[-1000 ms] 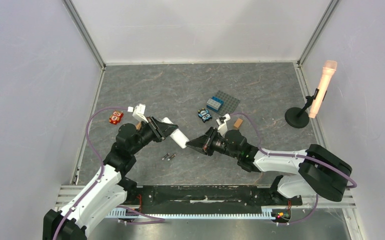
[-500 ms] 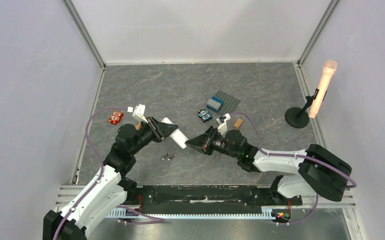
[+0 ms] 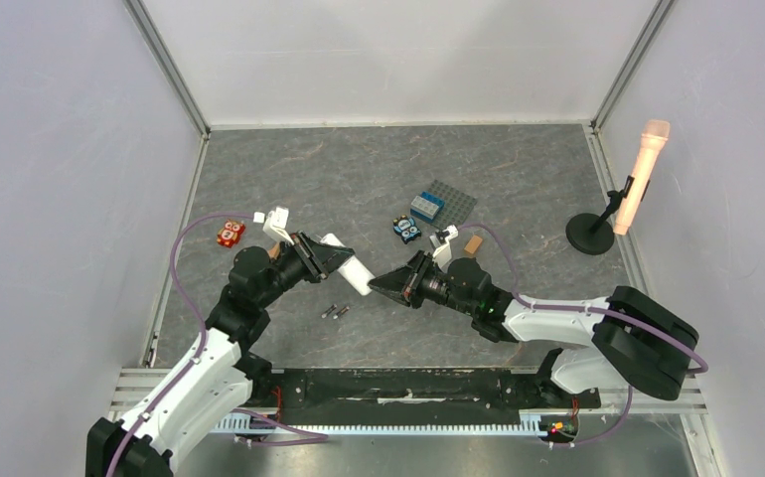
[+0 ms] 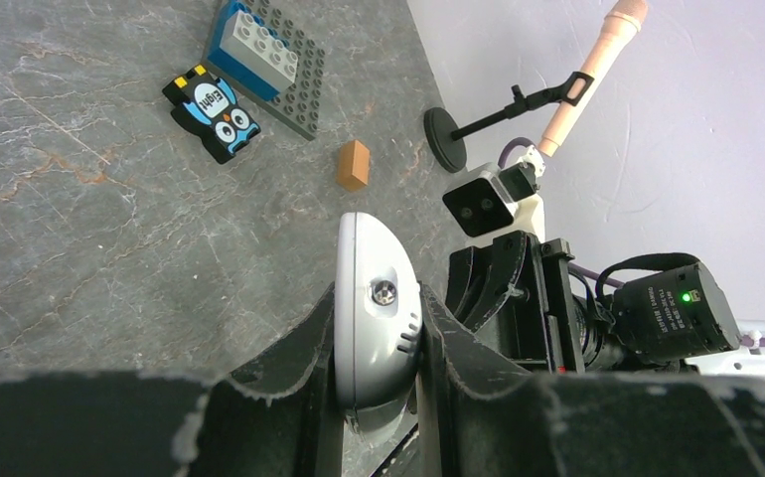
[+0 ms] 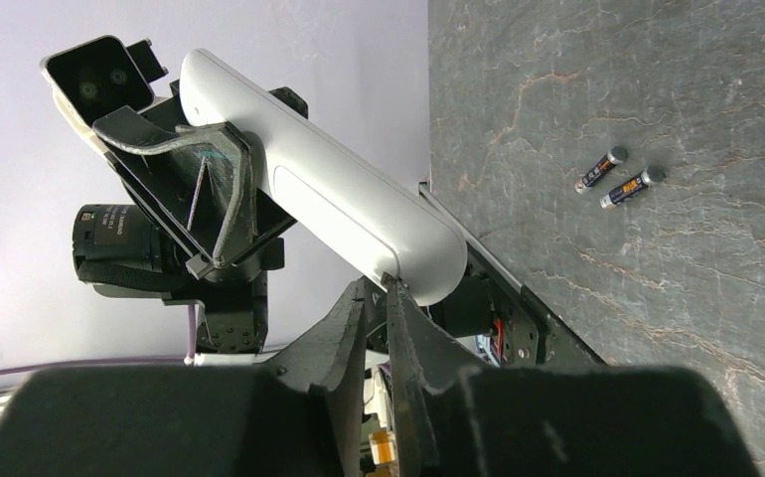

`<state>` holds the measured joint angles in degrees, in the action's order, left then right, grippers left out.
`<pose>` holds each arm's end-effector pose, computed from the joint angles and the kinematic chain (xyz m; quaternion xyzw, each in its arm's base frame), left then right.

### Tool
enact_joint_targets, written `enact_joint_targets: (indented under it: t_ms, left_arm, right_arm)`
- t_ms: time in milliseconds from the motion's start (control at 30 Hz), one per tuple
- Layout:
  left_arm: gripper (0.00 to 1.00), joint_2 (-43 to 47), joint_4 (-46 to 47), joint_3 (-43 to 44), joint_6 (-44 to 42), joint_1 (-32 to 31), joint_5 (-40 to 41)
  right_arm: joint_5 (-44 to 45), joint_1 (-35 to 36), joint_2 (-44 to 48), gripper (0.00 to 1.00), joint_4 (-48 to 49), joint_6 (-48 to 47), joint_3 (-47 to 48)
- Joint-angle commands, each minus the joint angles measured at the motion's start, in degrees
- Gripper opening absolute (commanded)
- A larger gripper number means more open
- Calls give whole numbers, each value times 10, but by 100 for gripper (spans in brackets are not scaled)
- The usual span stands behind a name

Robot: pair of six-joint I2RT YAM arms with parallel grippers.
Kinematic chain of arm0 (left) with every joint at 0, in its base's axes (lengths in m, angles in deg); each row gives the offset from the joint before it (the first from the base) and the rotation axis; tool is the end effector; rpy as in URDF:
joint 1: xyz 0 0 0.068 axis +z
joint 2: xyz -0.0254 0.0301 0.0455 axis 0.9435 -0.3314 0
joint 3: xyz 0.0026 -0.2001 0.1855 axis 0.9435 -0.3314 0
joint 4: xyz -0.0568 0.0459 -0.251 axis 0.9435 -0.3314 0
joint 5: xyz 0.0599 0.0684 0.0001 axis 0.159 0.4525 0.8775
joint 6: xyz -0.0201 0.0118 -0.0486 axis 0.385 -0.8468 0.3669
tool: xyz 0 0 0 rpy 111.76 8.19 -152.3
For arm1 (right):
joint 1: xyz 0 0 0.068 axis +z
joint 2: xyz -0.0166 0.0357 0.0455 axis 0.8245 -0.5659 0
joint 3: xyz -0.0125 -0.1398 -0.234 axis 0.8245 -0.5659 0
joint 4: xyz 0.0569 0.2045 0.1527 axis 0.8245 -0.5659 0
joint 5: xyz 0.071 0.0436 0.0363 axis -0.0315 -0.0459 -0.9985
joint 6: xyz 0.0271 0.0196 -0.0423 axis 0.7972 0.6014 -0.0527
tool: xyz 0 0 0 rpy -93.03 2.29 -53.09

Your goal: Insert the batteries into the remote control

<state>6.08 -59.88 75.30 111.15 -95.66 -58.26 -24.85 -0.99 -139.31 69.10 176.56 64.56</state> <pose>0.1514 -0.0828 0.2513 -0.0539 0.7458 -0.4892 0.4489 0.1524 0.2210 0.2003 0.1956 0.7335 0.6314 0.1583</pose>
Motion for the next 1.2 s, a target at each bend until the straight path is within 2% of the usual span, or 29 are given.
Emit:
enact_joint_targets:
  t_ms: [0,500,767,1167]
  left_arm:
    - [2,1,63,2,9,-3,-56]
    - [2,-21,140,-23,56,-3,-88]
    - [2,-11,99,-15,31,-3,-76]
    - [2,-10,14,-1,-17,-3,-7]
  right_arm:
    - [19,0,-13,14,19,1,15]
    - [9,0,-37,12,77,0,23]
    - [10,0,-35,11,94,3,24]
    - [13,-1,-29,13,120,1,20]
